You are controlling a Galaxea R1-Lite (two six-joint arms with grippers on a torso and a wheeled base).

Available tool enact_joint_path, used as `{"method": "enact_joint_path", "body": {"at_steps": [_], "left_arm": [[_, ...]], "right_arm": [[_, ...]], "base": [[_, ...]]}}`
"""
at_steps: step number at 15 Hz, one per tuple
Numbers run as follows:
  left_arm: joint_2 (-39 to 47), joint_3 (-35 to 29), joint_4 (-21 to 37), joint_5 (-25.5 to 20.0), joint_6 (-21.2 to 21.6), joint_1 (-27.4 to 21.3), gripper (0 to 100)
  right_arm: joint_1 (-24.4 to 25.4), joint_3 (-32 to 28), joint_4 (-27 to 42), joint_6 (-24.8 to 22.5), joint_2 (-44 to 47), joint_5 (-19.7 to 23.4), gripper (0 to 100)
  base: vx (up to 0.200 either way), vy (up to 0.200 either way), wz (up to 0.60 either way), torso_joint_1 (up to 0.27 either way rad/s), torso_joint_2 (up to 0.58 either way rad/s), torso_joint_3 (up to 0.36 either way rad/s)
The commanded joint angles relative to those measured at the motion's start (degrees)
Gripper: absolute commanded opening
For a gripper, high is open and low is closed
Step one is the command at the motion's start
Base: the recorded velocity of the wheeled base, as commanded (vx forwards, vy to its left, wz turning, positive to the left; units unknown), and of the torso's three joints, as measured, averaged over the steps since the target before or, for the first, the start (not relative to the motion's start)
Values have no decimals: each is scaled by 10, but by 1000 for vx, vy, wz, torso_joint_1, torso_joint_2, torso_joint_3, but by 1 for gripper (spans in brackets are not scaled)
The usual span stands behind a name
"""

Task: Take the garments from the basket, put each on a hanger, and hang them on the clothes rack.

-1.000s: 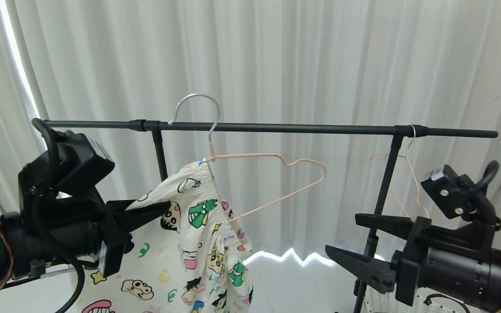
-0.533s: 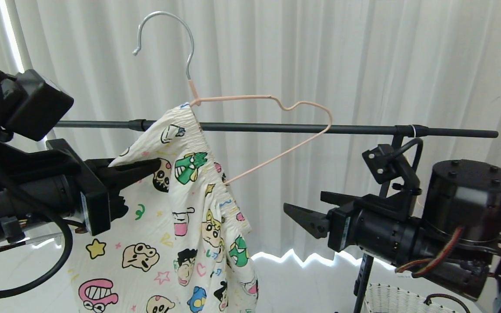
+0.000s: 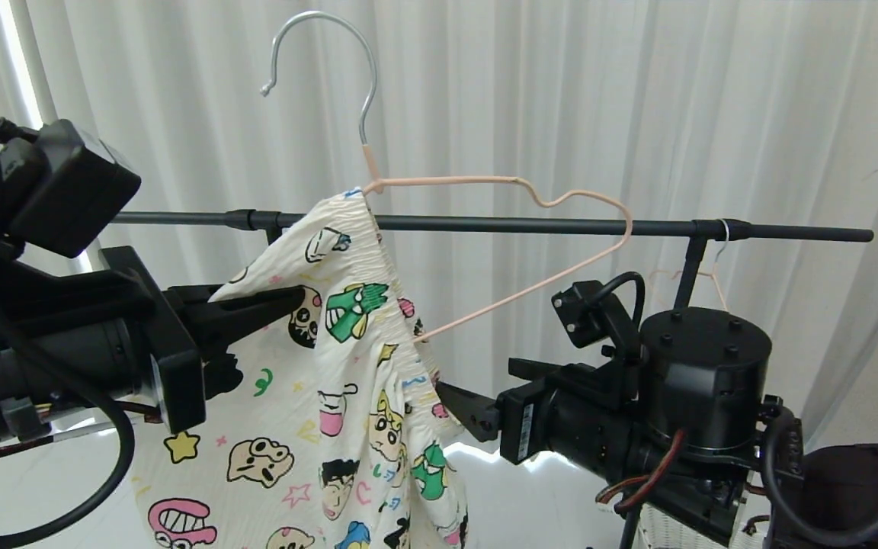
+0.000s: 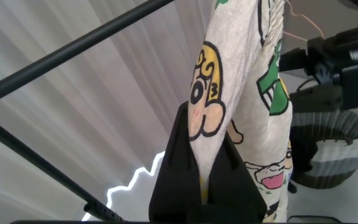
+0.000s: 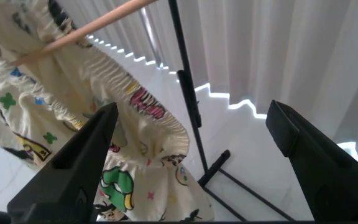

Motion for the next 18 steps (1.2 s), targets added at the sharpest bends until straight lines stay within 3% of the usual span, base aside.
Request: {"method": "enact_joint_path", "body": {"at_steps": [1, 6, 11, 12, 18], "left_arm": [[2, -1, 0, -1, 0, 0, 0], [-5, -3, -1, 0, 1, 0, 0], [-9, -9, -1, 0, 1, 0, 0], [-9, -9, -1, 0, 1, 0, 0], [-11, -7, -1, 0, 1, 0, 0]], "right_arm": [[36, 4, -1, 3, 3, 0, 100], [64, 45, 4, 3, 9, -8, 100], [61, 64, 4, 4, 8, -56, 100], [61, 64, 5, 4, 8, -57, 0], [50, 64, 4, 2, 9, -72, 0]], "base": [[0, 0, 0, 0, 0, 0], [0, 0, 0, 0, 0, 0], [0, 0, 0, 0, 0, 0], [0, 0, 0, 0, 0, 0], [0, 0, 0, 0, 0, 0]]}}
